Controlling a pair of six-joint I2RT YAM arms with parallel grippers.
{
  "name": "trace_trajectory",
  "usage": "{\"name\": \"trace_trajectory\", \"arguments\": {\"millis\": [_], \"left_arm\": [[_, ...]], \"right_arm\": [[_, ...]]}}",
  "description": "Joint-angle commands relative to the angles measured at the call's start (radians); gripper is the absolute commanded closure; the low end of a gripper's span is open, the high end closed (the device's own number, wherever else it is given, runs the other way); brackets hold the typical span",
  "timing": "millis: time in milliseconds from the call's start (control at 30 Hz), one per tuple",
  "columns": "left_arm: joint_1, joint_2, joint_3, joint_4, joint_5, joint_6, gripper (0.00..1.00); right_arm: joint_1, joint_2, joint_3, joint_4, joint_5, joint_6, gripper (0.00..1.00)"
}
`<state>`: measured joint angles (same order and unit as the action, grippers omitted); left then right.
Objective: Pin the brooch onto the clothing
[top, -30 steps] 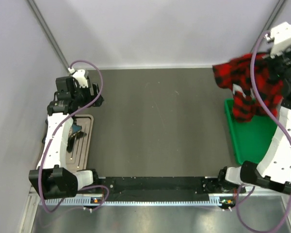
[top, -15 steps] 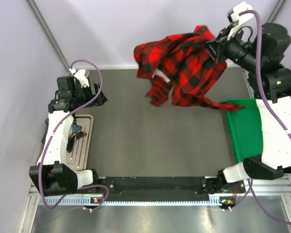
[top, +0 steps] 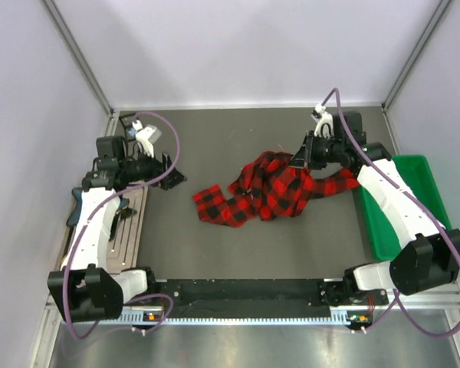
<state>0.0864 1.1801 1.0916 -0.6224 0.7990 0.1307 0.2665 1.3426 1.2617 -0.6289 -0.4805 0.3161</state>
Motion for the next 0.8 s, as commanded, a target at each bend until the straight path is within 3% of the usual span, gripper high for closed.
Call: {"name": "trace_trajectory", "arguments": {"millis": [0, 100, 167, 300, 500, 600, 767], "left_arm": [[-0.034, -0.123, -0.143, 0.221, 0.206, 0.092, 0.12], [-0.059, -0.195, -0.208, 0.418, 0.172, 0.009, 0.11], [-0.059, -0.204, -0.199, 0.443, 0.122, -0.055, 0.11], [-0.036, -0.230, -0.193, 0.519, 0.039, -0.206, 0.10], [-0.030, -0.266, -0.239, 0.650, -0.021, -0.376, 0.09], [-0.030, -0.257, -0.240, 0.668, -0.026, -0.407, 0.09], [-0.028, -0.257, -0.243, 0.673, -0.020, -0.404, 0.09]], "right_arm": [[0.017, -0.034, 0.019, 0.214, -0.147, 0.257, 1.00], [0.111, -0.023, 0.101, 0.305, -0.109, 0.319, 1.00], [0.177, 0.004, 0.184, 0.339, -0.078, 0.301, 1.00], [0.269, 0.133, 0.517, 0.389, 0.015, 0.305, 1.00], [0.289, 0.297, 0.992, 0.452, 0.153, 0.325, 1.00], [0.292, 0.348, 1.091, 0.483, 0.203, 0.328, 1.00], [0.292, 0.272, 1.000, 0.497, 0.207, 0.350, 1.00]]}}
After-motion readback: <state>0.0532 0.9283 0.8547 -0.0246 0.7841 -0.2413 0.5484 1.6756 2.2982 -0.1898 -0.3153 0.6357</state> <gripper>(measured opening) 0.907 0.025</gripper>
